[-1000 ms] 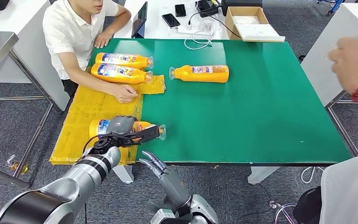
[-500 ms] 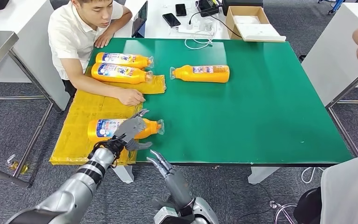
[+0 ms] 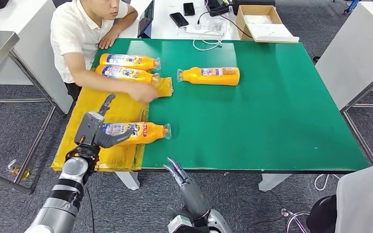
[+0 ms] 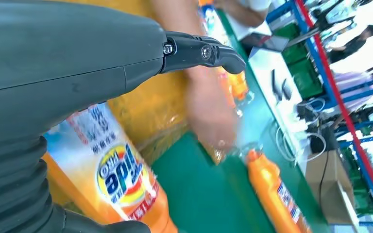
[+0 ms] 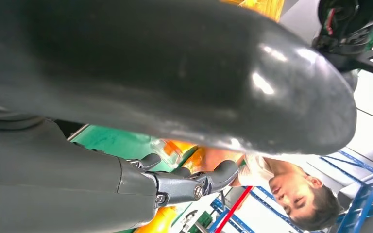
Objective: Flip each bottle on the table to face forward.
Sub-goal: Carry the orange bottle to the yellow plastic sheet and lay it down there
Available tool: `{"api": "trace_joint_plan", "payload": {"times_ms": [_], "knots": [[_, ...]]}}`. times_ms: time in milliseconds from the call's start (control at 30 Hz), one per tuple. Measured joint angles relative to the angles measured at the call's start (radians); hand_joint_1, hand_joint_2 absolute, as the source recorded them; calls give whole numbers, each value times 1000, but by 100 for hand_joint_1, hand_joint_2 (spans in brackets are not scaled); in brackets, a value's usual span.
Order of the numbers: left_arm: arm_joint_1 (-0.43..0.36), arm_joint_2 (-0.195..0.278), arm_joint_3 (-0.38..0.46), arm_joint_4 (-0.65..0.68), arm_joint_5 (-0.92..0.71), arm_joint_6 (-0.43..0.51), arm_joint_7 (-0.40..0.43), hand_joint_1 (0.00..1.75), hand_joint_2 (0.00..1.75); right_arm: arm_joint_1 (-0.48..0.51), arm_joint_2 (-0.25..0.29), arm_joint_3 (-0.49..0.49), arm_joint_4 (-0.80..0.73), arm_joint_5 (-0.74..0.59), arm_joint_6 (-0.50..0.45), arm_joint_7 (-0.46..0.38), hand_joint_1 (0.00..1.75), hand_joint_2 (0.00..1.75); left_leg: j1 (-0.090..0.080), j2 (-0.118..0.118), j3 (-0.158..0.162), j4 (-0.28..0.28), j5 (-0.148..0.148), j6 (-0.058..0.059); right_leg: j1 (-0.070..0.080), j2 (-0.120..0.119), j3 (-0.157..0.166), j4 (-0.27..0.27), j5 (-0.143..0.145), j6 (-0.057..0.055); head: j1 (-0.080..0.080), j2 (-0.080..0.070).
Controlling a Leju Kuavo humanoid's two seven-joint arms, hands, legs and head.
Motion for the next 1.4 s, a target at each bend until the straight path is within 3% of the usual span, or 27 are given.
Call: {"api": "trace_joint_plan", "payload": {"times_ms": [367, 533, 633, 667, 767, 900, 1033, 1167, 1267, 1400], "knots": [[24, 23, 0, -60, 5, 11, -8, 0, 175, 0, -2, -1, 0, 0, -5, 0, 0, 0, 0, 0, 0, 0, 0, 0, 0, 0, 0, 0, 0, 0, 0, 0], [86, 18, 17, -183, 46, 85, -85, 0, 175, 13, -9, -1, -15, -23, -32, 0, 0, 0, 0, 1, 0, 0, 0, 0, 0, 0, -1, 0, 0, 0, 0, 0], [175, -5, 23, -332, 147, 100, -117, 0, 175, 43, -20, -8, -74, -101, -42, -2, 0, 131, 0, 1, -1, 0, -1, -1, 0, 0, -1, 0, -1, 0, 0, 0], [214, -13, 23, -385, 187, 95, -122, 0, 175, 59, -24, -18, -109, -140, -40, -2, 0, 131, -1, 1, -1, 0, -2, -1, -1, 0, -1, -1, -1, -1, 0, 0], [341, -31, 15, -530, 264, 87, -130, 0, 175, 117, -32, -89, -264, -223, -38, -2, 0, 0, -1, 1, -1, 0, -4, -1, -1, 1, -2, -1, -2, -1, 0, 0], [483, -45, -9, -640, 247, 119, -140, 0, 175, 180, -24, -250, -479, -242, -13, -3, 0, 0, -1, 0, -1, 0, -5, 0, -2, 0, -2, -2, -4, 1, 0, 0], [560, -62, -41, -684, 195, 189, -166, 0, 175, 211, 17, -409, -573, -235, -25, 27, 0, 0, -1, 0, 0, 0, -5, 0, -2, 0, -1, -2, -4, 2, 0, 0], [618, -80, -79, -711, 92, 328, -165, 0, 175, 221, 69, -514, -609, -105, -232, 112, 0, 175, -1, 1, 0, 0, -5, 0, -2, 0, -1, -2, -4, 2, 0, 0], [630, -83, -108, -710, 58, 380, -157, 0, 175, 214, 58, -528, -616, 104, -310, 150, 0, 175, -1, 1, 0, 0, -5, 0, -1, 0, -1, -2, -4, 2, 0, 0], [613, -82, -143, -681, 48, 383, -161, 0, 175, 143, -14, -540, -537, 350, -324, 227, 0, 175, -1, 1, 0, 0, -5, 1, -2, 0, 0, -2, -3, 2, 0, 0]]}}
